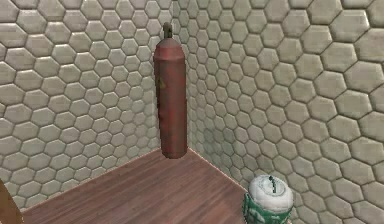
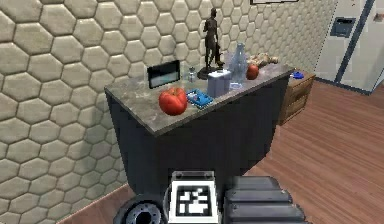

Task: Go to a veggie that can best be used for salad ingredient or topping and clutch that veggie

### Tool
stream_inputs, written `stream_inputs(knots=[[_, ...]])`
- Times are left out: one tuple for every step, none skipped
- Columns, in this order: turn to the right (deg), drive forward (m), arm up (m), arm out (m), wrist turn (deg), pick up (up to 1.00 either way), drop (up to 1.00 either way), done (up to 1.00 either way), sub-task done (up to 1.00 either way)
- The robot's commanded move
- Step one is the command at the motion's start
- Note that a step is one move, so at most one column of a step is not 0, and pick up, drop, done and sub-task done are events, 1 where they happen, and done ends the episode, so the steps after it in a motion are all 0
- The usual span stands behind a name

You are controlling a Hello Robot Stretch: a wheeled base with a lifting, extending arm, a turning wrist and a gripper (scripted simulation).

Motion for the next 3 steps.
stream_inputs(knots=[[0.0, 0.0, 0.0, 0.48, 0.0, 0.0, 0.0, 0.0, 0.0], [0.0, 0.0, 0.0, 0.0, 45.0, 0.0, 0.0, 0.0, 0.0], [0.0, 0.0, 0.0, 0.0, 45.0, 0.0, 0.0, 0.0, 0.0]])
